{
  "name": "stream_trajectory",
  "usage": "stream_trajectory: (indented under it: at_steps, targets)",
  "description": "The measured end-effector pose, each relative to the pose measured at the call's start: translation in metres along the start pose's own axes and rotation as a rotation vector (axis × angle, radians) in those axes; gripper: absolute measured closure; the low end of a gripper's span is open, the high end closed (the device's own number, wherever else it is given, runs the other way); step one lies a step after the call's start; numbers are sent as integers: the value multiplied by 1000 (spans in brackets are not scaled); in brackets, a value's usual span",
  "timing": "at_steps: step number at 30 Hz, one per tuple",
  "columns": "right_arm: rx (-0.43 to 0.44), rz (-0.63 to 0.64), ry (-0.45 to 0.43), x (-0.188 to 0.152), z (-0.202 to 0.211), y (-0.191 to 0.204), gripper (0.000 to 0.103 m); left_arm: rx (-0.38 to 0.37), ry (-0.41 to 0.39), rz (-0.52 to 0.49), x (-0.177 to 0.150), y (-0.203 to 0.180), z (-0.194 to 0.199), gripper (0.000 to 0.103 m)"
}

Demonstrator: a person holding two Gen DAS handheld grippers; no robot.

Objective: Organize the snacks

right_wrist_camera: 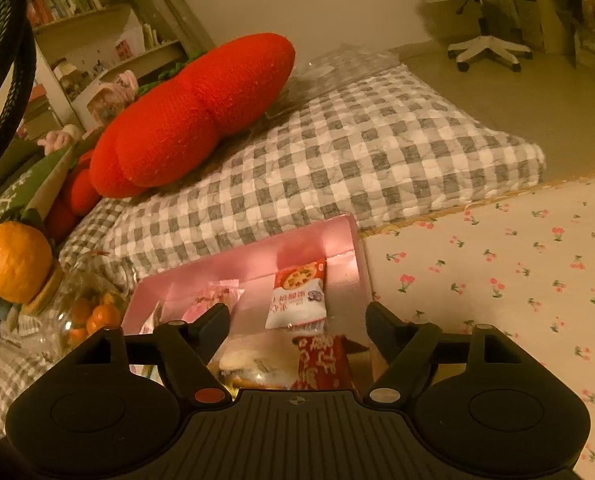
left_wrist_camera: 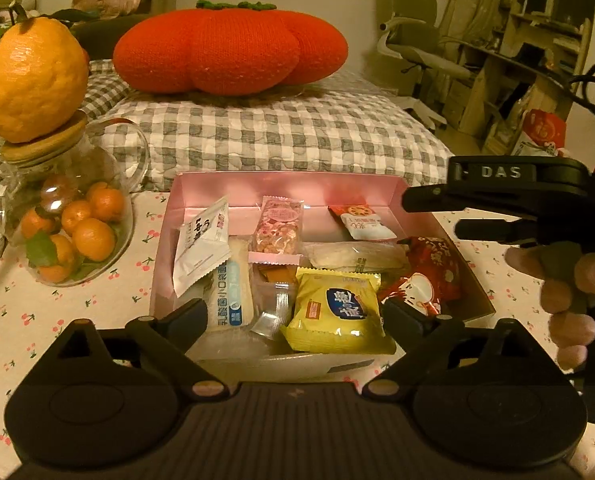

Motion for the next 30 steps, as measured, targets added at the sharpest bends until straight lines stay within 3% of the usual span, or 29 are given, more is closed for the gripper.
stream_trajectory:
  at_steps: [13, 30]
  targets:
    - [-106, 34, 7, -4, 57, -9, 22, 85, 56, -36, -6, 19, 27, 2]
    - [-189, 84, 58, -40, 123, -7, 22, 211, 137, 18, -28, 40, 72, 1]
Point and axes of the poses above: each gripper's, at about its wrist camera, not at the fingertips, and z roughly against the way its jaws point, y to its left, x to its top, the point moved 9 cm from there along -z, roughly the way its jaws point, and after that the axes turned 14 degrees about -y, right-handed, at the moved point
